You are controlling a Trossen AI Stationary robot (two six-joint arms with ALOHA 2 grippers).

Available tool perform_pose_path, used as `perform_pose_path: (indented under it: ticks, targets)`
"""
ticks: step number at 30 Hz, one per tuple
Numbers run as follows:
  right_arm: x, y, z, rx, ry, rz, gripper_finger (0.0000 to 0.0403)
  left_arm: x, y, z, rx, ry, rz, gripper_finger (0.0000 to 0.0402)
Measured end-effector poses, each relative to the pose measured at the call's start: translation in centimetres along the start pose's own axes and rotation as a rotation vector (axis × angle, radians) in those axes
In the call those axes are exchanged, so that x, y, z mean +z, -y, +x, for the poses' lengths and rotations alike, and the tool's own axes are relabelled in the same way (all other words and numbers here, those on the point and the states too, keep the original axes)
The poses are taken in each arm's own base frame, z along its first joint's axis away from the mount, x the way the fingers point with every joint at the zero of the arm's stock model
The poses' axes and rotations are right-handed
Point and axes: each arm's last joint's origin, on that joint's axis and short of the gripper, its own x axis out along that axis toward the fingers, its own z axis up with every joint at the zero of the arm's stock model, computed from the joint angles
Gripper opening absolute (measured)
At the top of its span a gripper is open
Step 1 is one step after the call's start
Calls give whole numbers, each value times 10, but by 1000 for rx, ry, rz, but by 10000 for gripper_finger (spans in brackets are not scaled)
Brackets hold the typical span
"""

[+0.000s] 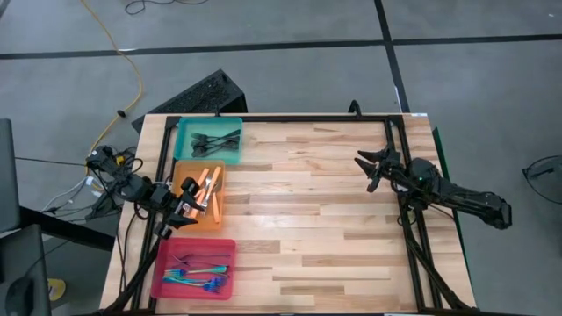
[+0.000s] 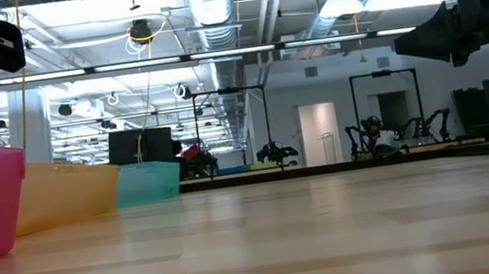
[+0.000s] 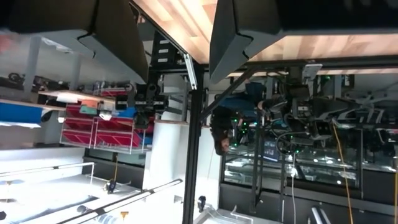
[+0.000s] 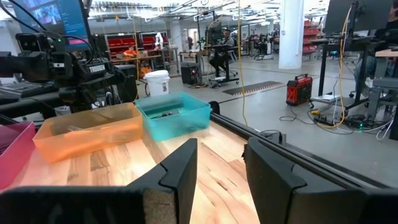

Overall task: Sort silverware by color (type)
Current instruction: Return to Home Position

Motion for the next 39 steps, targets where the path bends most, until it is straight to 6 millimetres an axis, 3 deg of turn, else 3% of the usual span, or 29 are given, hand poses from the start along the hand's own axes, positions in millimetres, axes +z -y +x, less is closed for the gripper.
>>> perform_pose_path:
  ticks: [14,39]
  targets:
    - [0,0,0,-2,0,1,155,-18,-2,-1,33,-205,46,158]
    - [0,0,0,-2,-1,1,155,-17,-2,-2,37,-217,47,158]
